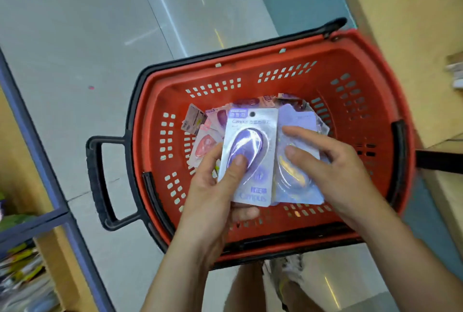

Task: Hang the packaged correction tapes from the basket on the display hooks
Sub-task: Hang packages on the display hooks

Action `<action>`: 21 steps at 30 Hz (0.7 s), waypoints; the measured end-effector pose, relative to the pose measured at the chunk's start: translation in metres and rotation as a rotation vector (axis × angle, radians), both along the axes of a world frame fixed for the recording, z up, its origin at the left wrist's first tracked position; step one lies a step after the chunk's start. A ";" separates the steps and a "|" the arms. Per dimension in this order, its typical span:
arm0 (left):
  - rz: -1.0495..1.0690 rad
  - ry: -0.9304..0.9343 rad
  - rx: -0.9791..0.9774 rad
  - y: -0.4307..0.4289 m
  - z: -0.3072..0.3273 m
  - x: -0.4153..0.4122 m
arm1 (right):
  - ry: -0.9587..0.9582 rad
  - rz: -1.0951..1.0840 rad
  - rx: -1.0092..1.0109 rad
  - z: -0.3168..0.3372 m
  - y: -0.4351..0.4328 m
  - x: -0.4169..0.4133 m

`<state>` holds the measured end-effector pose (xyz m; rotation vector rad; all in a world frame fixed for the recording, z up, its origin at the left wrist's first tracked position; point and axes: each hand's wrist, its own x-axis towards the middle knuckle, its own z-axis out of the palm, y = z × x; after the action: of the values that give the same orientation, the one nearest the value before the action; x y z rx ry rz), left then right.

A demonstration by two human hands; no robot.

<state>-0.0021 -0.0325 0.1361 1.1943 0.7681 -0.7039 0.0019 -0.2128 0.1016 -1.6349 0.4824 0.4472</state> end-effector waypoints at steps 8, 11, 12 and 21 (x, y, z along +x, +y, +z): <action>-0.164 -0.227 0.074 -0.005 0.156 -0.001 | -0.171 -0.238 -0.012 0.145 -0.019 -0.003; -0.244 -0.284 0.085 -0.003 0.214 -0.012 | -0.242 -0.277 -0.003 0.206 -0.024 -0.013; -0.258 -0.303 0.101 -0.003 0.232 -0.016 | -0.250 -0.292 0.007 0.226 -0.024 -0.017; -0.221 -0.531 0.181 0.000 0.363 -0.026 | -0.346 -0.296 -0.143 0.355 -0.030 -0.055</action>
<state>-0.0282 -0.0323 0.4988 1.5620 0.2599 -0.4650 -0.0534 -0.2432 0.4562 -1.7003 0.4916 -0.0934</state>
